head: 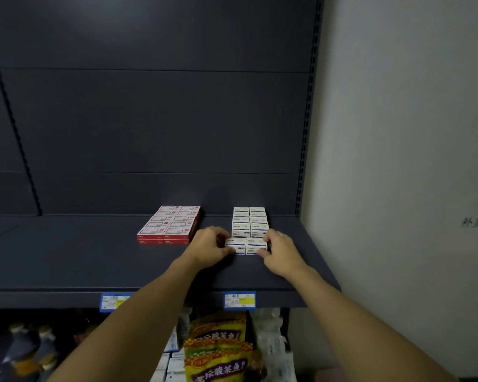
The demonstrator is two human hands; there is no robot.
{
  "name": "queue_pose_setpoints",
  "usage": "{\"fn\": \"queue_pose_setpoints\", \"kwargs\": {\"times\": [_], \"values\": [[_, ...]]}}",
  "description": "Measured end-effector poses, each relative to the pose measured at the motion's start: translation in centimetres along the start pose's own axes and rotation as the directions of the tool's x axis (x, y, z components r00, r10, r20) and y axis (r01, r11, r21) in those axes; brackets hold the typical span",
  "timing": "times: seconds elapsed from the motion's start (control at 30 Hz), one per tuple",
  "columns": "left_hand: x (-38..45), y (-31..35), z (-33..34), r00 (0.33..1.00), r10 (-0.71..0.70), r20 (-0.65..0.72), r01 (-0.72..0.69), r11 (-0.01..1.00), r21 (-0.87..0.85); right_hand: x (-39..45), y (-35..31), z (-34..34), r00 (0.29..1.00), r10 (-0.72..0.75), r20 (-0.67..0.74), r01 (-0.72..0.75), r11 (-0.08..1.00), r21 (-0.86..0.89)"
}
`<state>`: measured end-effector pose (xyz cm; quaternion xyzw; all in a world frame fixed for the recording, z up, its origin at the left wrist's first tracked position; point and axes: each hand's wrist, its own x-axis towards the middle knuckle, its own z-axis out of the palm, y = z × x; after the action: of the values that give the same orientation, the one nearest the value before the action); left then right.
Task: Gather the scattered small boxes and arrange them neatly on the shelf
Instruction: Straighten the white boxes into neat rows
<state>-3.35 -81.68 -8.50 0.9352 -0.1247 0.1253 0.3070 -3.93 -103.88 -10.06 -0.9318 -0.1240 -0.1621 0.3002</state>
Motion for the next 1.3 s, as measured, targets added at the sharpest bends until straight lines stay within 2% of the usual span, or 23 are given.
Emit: {"fn": "queue_pose_setpoints", "kwargs": {"times": [0.3, 0.57, 0.9, 1.03, 1.13, 1.3], "values": [[-3.0, 0.5, -0.8, 0.999, 0.028, -0.03, -0.028, 1.0, -0.01, -2.7, -1.7, -0.1, 1.0, 0.027, -0.012, -0.027, 1.0, 0.004], [-4.2, 0.7, -0.8, 0.999, -0.021, -0.039, 0.018, 0.998, -0.062, -3.7, -2.7, -0.2, 0.999, 0.033, -0.019, -0.032, 0.999, 0.027], [-4.0, 0.5, -0.7, 1.0, -0.001, -0.013, 0.001, 1.0, -0.02, -4.3, -2.8, -0.7, 0.998, 0.062, 0.013, -0.062, 0.998, 0.002], [-3.5, 0.6, -1.5, 0.999, -0.017, -0.04, 0.015, 0.998, -0.058, -3.5, -2.1, -1.8, 0.992, 0.105, -0.074, -0.101, 0.993, 0.063], [-2.3, 0.5, -2.1, 0.995, -0.053, -0.086, 0.051, 0.998, -0.024, -2.2, -0.9, -2.1, 0.964, 0.201, -0.173, -0.182, 0.976, 0.117], [0.6, 0.2, -2.2, 0.976, -0.165, -0.142, 0.17, 0.985, 0.021, 0.9, 1.3, -2.3, 0.942, 0.274, -0.196, -0.252, 0.959, 0.128]]}}
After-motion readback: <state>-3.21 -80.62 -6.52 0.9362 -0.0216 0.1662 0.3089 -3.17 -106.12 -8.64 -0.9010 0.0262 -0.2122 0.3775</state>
